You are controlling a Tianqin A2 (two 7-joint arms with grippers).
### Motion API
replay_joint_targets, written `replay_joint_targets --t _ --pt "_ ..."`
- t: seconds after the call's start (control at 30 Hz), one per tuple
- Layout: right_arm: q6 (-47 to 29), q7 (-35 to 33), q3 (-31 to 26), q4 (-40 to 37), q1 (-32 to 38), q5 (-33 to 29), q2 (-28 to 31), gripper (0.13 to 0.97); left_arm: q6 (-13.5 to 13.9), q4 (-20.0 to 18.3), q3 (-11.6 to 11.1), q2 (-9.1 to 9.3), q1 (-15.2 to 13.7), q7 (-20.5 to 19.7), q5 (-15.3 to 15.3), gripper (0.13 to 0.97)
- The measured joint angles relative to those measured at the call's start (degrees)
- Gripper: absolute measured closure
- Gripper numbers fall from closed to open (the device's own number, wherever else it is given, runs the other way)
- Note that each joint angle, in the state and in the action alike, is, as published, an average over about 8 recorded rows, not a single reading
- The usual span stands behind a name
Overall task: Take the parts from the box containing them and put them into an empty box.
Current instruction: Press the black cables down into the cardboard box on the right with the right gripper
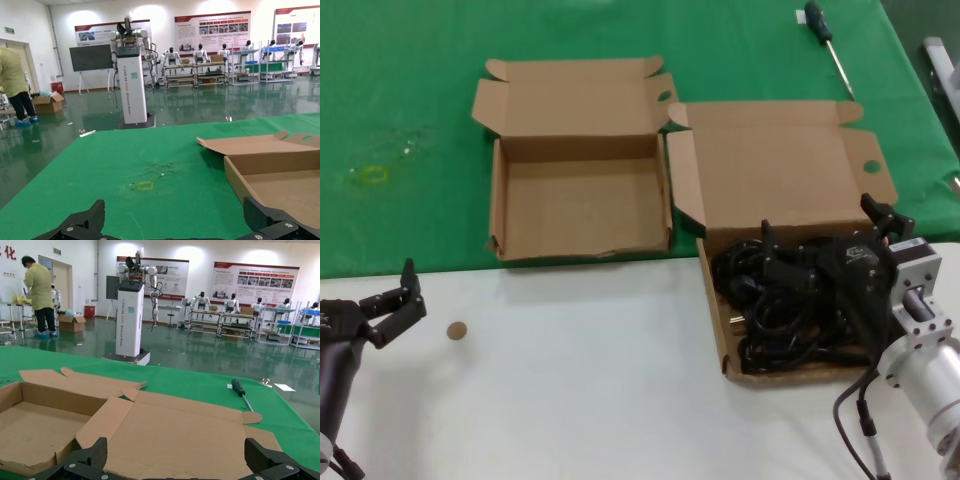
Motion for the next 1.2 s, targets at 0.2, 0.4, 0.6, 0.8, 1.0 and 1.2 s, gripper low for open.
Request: replay_joint_targets --t 0.2,0.4,0.6,0.8,1.0,1.2 --pt "0.0 0.0 0.0 0.0 0.0 0.0 0.0 0.129 0.0 0.0 0.0 0.00 0.0 0.0 0.0 0.132" --pt "0.0 0.0 0.0 0.0 0.0 0.0 0.0 0.129 0.0 0.0 0.0 0.00 0.0 0.0 0.0 0.132" --pt "0.0 0.0 0.0 0.0 0.0 0.0 0.0 0.129 0.0 0.0 0.0 0.00 0.0 0.0 0.0 0.132" --pt "0.0 0.0 0.0 0.0 0.0 0.0 0.0 0.129 0.0 0.0 0.0 0.00 0.0 0.0 0.0 0.132" --pt "0.0 0.0 0.0 0.0 0.0 0.0 0.0 0.129 0.0 0.0 0.0 0.00 0.0 0.0 0.0 0.140" --pt "0.0 0.0 0.0 0.0 0.0 0.0 0.0 0.129 0.0 0.0 0.0 0.00 0.0 0.0 0.0 0.182"
